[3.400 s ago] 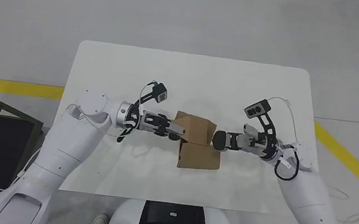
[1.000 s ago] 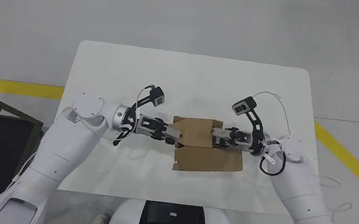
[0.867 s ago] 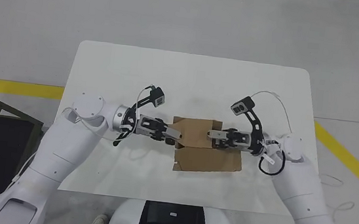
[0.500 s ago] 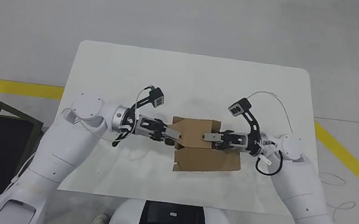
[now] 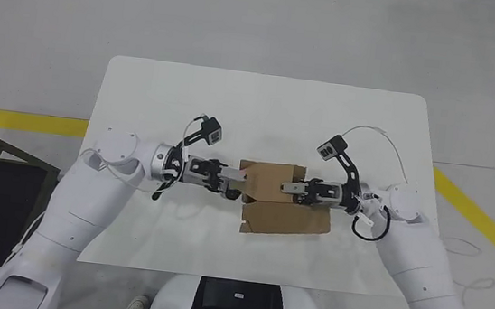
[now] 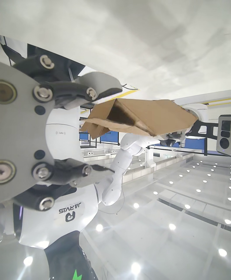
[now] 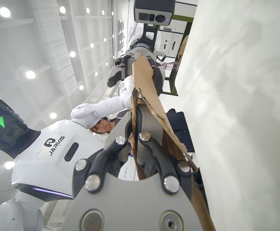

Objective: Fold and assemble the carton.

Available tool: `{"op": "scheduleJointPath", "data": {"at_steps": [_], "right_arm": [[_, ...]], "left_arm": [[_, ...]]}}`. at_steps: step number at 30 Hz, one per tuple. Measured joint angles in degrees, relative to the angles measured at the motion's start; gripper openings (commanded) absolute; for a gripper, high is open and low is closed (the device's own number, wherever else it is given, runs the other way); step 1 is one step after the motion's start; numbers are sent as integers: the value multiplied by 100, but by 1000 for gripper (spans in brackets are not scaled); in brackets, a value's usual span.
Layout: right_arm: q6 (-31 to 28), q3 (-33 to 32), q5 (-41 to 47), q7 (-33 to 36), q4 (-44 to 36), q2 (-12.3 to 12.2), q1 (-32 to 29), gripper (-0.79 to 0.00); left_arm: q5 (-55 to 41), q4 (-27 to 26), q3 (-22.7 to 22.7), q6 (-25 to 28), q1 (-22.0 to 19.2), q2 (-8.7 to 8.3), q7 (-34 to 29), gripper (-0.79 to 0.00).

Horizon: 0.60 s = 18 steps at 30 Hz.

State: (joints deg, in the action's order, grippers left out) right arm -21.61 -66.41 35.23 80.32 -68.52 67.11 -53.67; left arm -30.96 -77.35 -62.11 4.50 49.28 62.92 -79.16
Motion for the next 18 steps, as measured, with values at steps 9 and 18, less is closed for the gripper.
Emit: {"op": "scheduleJointPath", "data": {"at_steps": [9,18], "right_arm": [[34,-295,-990,-742,-472,-136,-239,-785],[260,-491,-1275,-1308,-832,-210,-468,-785]], "left_arm": [[-300,-181,-89,-23,75,0,232,0],[-443,-323,-51,8,17,28,359,0]]}}
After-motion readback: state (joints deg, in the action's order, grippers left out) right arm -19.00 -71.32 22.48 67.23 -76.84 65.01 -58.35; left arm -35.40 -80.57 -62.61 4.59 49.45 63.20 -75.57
